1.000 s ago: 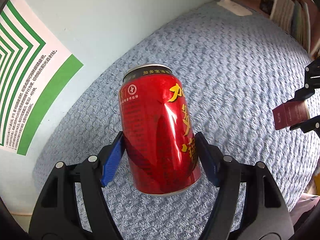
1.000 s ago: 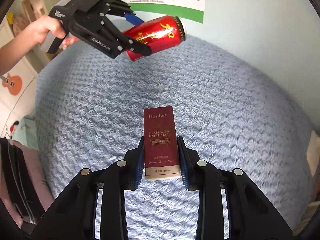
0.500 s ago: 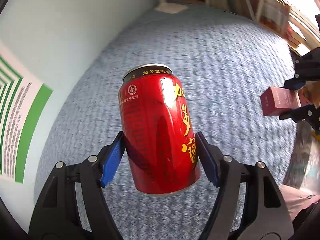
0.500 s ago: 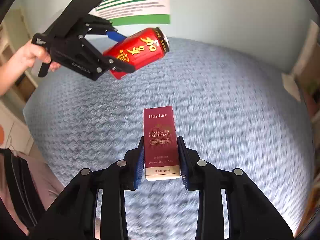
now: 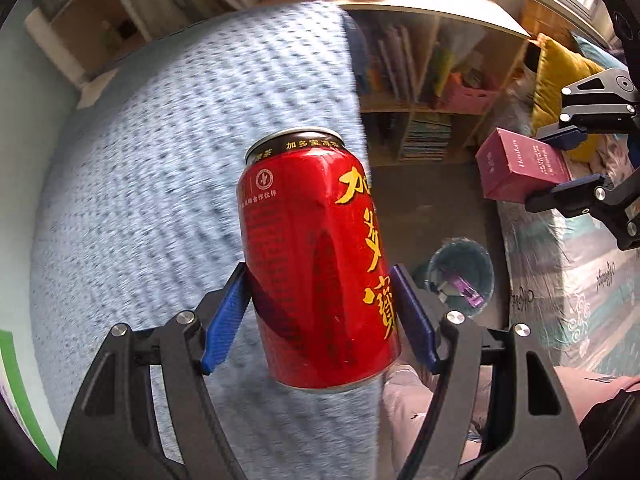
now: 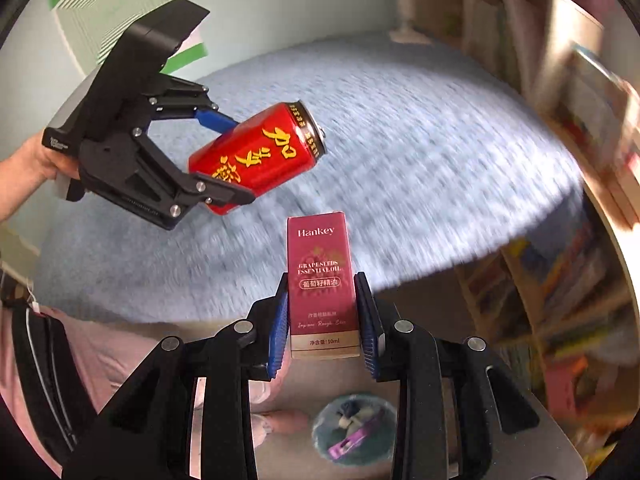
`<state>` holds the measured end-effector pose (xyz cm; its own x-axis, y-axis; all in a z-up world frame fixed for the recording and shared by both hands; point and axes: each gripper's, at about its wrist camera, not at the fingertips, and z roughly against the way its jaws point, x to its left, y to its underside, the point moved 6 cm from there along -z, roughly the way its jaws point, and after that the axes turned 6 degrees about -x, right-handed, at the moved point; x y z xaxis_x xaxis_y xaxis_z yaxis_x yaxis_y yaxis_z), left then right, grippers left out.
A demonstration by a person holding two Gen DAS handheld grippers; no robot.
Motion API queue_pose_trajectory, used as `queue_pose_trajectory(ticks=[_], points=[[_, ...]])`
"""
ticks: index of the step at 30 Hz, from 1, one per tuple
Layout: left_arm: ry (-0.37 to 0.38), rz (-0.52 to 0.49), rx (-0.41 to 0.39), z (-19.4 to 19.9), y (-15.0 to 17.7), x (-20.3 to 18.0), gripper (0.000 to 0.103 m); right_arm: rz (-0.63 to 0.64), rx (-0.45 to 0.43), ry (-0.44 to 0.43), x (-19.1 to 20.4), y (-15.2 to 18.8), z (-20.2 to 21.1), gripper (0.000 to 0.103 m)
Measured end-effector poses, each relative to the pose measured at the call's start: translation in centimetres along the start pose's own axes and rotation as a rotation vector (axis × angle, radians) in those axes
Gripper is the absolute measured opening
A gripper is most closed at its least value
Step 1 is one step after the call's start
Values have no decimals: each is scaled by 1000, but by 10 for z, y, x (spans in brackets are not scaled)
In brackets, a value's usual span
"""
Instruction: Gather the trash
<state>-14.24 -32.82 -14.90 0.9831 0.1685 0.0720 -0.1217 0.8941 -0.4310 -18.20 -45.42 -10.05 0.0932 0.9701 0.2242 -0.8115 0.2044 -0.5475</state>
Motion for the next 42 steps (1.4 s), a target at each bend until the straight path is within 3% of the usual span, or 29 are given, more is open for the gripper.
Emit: queue_pose_trajectory(ticks=[10, 15, 26, 29, 30, 31, 32, 42], points=[[186, -217, 110, -63, -17, -183, 68, -325, 38, 133, -54, 174, 64, 32], [234, -307, 192, -94, -6, -241, 68, -467, 51, 145, -59, 236, 69, 32], [288, -454, 329, -132, 21, -295, 68, -638, 59, 135, -66, 291, 50, 33], [286, -481, 359, -140, 29, -300, 71, -646, 69, 137, -68, 301, 44, 47], [270, -489, 360, -141, 30, -301, 79, -646, 70, 151, -70, 303, 44, 57], [258, -498, 353, -143, 30, -303, 88, -648, 70, 163, -72, 304, 45, 60], [247, -507, 344, -143, 30, -303, 90, -657, 69, 164, -72, 306, 46, 60], [235, -429, 306, -127, 17, -288, 91, -671, 61, 199, -82, 308, 68, 60]])
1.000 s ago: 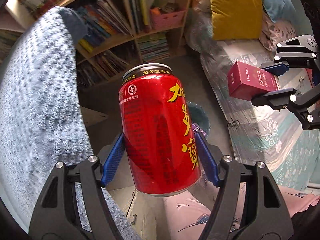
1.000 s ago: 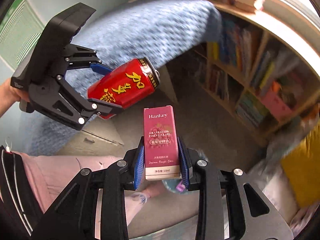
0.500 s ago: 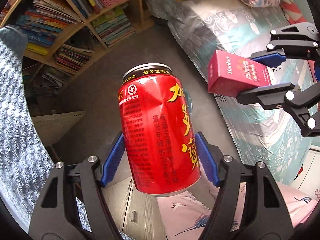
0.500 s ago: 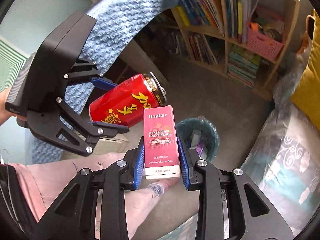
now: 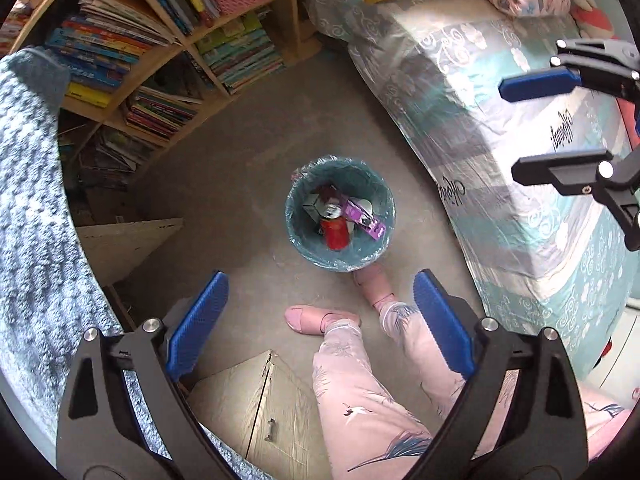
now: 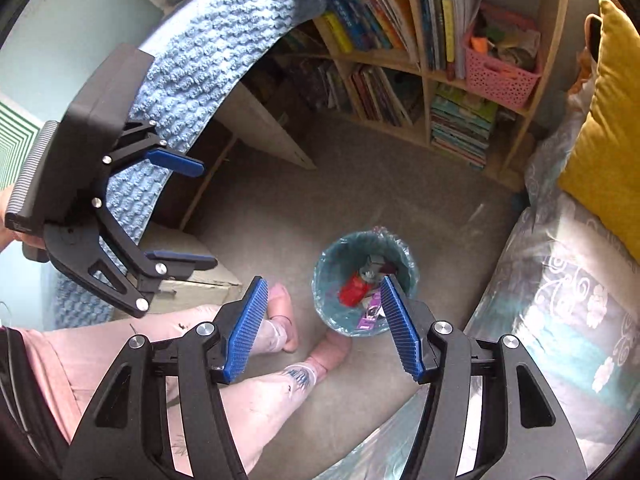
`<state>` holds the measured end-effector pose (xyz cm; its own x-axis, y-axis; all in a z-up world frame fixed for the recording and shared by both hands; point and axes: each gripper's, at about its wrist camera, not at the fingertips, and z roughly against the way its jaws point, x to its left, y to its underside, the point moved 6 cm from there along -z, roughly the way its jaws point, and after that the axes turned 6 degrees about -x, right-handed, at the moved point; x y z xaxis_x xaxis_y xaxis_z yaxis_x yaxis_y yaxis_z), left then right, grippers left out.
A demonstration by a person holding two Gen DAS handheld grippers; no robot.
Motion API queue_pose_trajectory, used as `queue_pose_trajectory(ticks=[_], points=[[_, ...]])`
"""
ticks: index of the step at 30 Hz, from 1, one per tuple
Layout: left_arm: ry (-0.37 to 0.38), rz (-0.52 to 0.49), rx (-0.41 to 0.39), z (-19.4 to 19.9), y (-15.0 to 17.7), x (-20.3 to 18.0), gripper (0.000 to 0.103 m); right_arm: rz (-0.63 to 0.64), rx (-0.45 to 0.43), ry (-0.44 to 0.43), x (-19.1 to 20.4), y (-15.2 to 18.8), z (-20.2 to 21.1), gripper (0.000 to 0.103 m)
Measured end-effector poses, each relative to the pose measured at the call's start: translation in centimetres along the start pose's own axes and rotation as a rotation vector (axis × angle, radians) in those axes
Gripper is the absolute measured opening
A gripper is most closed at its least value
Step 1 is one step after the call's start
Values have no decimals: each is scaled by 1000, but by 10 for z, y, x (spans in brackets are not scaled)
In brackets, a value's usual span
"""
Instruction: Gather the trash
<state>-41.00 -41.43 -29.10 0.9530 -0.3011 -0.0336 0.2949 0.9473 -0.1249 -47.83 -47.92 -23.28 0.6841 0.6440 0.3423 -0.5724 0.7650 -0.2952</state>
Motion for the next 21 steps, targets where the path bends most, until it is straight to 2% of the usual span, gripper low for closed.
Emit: queue_pose_trajectory(ticks=[3, 5, 11, 17, 21], points=[[-19, 65, -64, 24, -1, 12, 91, 13, -15, -3, 7, -6, 8, 69], [-34, 118, -108, 42, 2, 24, 92, 40, -29, -15, 17, -14, 13, 69], [-122, 295, -229, 98, 19, 68, 96, 159, -60, -54, 65, -51, 22, 81], [-176, 470, -308, 146, 61, 117, 96, 294, -81, -121, 135, -100, 18, 88], [-248, 628, -361, 177, 110, 152, 96, 403, -92, -168, 188, -131, 13, 89]])
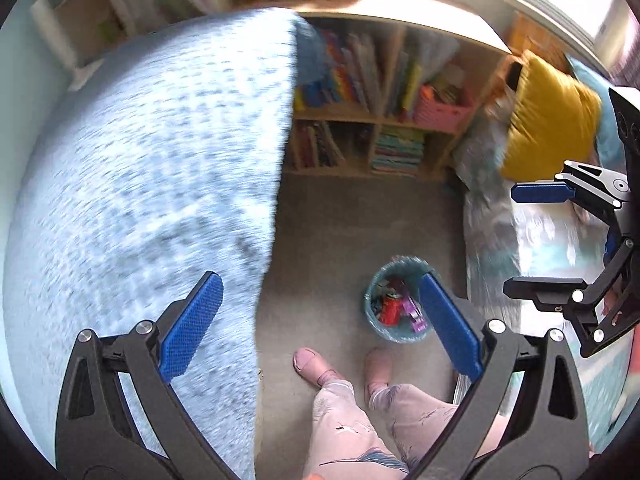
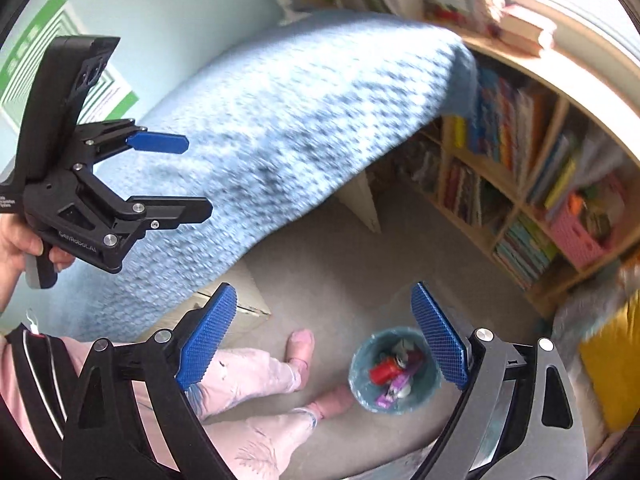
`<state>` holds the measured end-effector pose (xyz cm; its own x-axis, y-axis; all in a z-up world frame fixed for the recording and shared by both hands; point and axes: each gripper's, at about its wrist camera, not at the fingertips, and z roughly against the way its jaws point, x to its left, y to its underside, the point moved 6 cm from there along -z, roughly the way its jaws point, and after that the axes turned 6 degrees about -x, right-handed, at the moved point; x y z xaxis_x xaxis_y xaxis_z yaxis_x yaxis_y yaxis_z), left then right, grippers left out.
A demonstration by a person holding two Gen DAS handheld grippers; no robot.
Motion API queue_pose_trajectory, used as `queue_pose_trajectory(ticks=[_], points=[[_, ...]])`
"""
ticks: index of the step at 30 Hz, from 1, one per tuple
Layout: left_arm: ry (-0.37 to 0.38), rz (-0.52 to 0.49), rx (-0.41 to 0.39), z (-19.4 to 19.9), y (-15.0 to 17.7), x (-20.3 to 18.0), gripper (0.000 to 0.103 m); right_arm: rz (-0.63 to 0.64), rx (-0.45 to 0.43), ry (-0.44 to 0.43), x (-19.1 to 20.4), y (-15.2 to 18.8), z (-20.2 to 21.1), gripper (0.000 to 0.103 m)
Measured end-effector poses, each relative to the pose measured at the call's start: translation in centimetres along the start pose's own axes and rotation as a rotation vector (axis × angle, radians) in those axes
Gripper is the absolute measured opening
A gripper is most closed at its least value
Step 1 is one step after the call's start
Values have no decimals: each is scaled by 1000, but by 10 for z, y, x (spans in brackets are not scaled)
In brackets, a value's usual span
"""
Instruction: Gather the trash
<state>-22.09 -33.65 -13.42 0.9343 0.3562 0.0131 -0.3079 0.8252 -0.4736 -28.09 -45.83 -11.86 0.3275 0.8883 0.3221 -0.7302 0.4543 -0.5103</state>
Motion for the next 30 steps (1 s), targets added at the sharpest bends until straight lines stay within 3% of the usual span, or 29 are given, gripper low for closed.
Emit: queue_pose_trajectory(ticks=[7, 15, 20, 30], points=[[-172, 258, -88, 51, 36, 106, 96, 217, -19, -126, 84, -70, -35, 89], [-348, 535, -127, 100, 106, 203, 96, 416, -4, -263, 187, -112, -75, 89], [-409, 694, -149, 124, 150, 239, 96, 519, 23, -360, 246, -122, -99, 89], [-545, 883, -176, 159, 208, 280, 96, 658, 87, -501, 341, -128, -143, 89]])
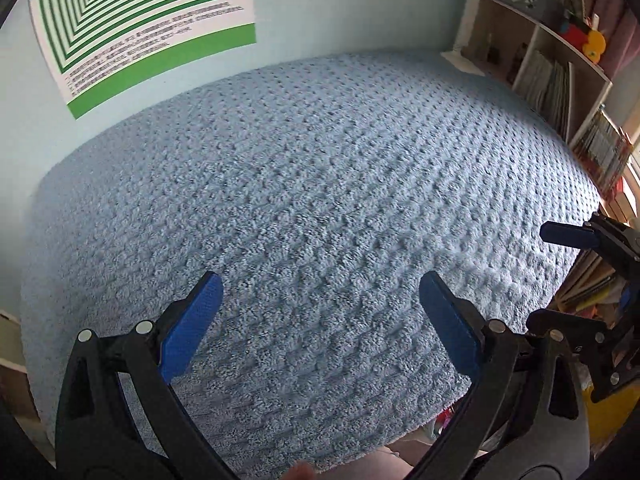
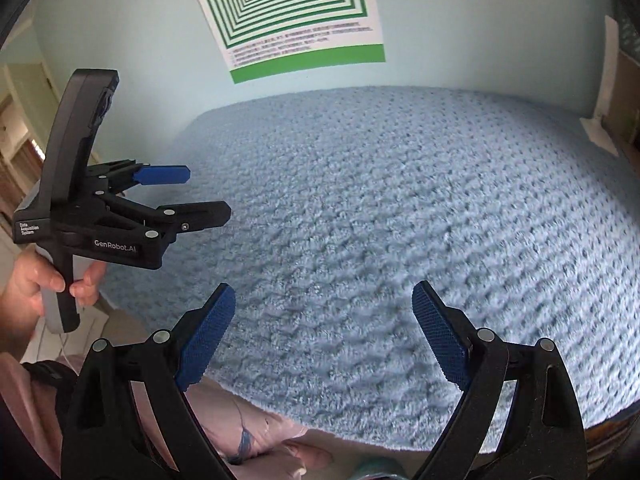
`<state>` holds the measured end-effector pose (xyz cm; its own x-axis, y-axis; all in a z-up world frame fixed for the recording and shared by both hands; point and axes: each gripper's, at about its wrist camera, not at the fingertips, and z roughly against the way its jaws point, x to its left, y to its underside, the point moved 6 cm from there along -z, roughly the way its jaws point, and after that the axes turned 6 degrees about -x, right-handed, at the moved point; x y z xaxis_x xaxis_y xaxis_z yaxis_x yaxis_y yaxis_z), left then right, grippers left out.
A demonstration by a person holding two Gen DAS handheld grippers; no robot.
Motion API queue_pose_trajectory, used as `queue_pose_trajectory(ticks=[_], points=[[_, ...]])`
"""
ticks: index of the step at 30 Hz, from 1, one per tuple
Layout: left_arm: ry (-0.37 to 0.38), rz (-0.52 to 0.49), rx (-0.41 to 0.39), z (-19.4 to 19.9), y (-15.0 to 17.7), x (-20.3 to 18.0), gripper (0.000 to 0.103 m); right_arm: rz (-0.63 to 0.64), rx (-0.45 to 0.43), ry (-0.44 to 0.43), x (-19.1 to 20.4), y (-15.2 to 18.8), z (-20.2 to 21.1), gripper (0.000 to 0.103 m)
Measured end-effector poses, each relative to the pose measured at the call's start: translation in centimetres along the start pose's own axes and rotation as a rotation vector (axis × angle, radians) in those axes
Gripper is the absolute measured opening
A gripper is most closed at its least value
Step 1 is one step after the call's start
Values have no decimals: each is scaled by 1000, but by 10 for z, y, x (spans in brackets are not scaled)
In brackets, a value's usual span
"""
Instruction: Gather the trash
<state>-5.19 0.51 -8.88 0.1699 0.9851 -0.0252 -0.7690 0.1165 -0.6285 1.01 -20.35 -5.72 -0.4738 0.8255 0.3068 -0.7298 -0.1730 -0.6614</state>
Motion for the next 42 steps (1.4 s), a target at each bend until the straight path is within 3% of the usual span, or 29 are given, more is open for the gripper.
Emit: queue_pose_trajectory(ticks=[7, 16, 23, 32, 42], points=[[-98, 121, -22, 5, 0, 41, 96, 72, 22, -67, 18, -22, -32, 89], [-217, 202, -43, 12, 3, 76, 96, 138, 45, -120, 37, -41, -55, 89], [-238, 252, -63, 13, 3, 85, 96, 151, 44, -131, 41, -47, -58, 89], [-295, 247, -53, 7, 5, 100, 96, 129, 38, -120, 37, -49, -62, 89], [-307, 252, -64, 5, 3, 113, 96, 135, 44, -113, 36, -51, -65, 89]])
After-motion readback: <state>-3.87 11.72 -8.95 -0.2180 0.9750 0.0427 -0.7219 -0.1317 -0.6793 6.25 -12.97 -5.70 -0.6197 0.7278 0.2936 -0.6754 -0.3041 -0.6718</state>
